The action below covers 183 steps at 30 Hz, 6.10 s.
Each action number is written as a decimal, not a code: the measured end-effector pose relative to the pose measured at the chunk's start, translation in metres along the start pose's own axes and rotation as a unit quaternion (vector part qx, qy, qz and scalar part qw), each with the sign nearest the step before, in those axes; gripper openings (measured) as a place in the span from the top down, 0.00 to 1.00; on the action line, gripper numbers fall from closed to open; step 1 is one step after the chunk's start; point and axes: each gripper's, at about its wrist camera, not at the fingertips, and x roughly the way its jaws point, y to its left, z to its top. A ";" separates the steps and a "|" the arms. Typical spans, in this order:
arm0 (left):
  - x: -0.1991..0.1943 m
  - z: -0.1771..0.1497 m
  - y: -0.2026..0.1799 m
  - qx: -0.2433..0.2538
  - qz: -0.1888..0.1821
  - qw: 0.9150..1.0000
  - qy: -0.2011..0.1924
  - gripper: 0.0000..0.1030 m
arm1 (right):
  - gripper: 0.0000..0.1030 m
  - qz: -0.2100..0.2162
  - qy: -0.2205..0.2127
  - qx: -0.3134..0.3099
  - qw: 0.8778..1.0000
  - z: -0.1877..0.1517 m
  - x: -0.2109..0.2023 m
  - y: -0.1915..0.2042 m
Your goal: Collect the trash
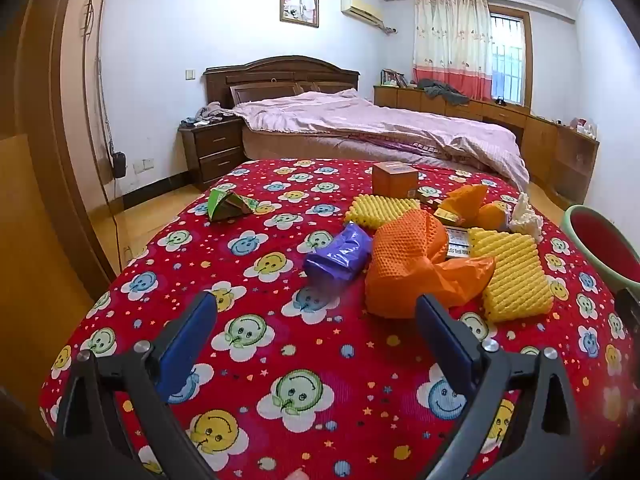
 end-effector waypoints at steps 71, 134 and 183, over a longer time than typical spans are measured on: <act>0.000 0.000 0.003 -0.011 -0.006 1.000 0.007 0.04 | 0.00 -0.001 -0.010 -0.003 1.000 -0.001 -0.001 0.000; 0.194 0.094 0.100 -0.039 -0.010 0.984 0.176 0.12 | 0.00 0.060 0.171 0.048 0.982 0.088 0.120 0.022; 0.068 0.131 -0.075 0.060 -0.186 0.975 0.110 0.38 | 0.79 0.092 0.162 0.091 0.978 0.116 0.124 -0.028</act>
